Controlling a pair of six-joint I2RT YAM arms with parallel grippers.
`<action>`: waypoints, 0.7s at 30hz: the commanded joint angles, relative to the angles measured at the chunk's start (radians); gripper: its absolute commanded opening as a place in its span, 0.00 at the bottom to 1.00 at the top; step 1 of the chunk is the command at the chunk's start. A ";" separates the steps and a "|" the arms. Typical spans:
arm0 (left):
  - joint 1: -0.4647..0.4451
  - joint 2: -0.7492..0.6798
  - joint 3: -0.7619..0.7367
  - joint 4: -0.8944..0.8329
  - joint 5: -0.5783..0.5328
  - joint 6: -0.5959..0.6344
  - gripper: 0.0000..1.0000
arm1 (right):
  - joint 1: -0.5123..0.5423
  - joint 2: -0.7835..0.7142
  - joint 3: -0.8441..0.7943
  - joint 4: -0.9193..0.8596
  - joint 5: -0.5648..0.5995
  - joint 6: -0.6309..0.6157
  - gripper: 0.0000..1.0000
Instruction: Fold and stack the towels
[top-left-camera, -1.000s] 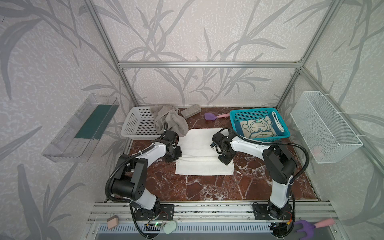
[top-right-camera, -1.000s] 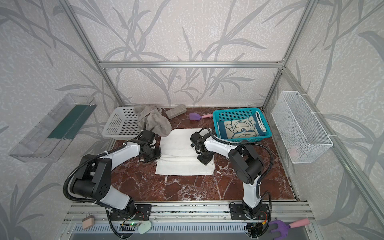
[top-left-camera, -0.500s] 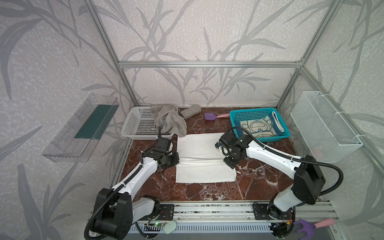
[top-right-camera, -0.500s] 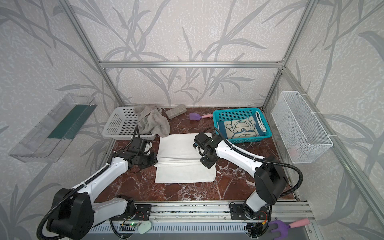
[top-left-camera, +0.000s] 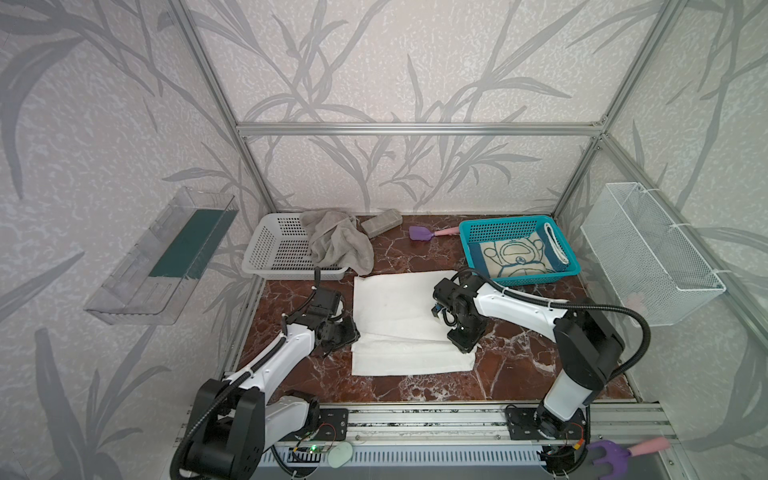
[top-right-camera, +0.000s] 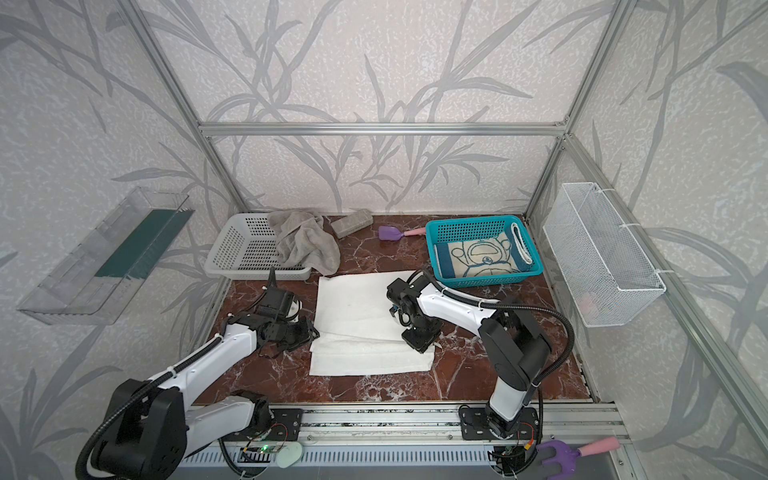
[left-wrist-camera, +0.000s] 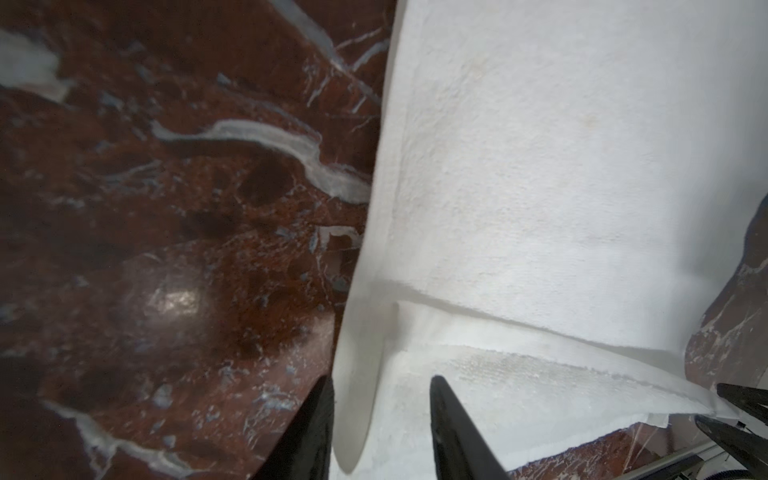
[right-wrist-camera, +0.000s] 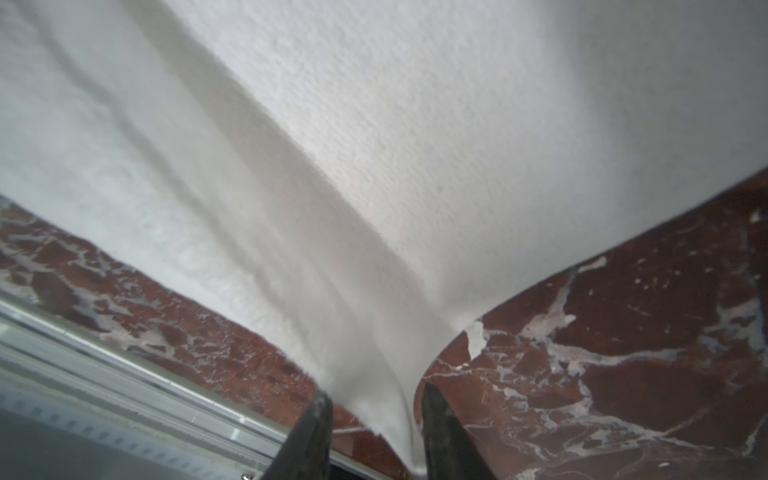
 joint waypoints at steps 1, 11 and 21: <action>0.004 -0.068 0.049 -0.043 -0.054 0.007 0.41 | -0.001 -0.106 -0.001 -0.059 -0.103 -0.019 0.40; -0.107 0.306 0.256 0.022 -0.050 0.085 0.43 | -0.029 0.007 0.103 0.146 -0.183 0.071 0.37; -0.231 0.469 0.267 -0.041 -0.167 0.106 0.50 | -0.030 0.298 0.196 0.272 -0.161 0.161 0.28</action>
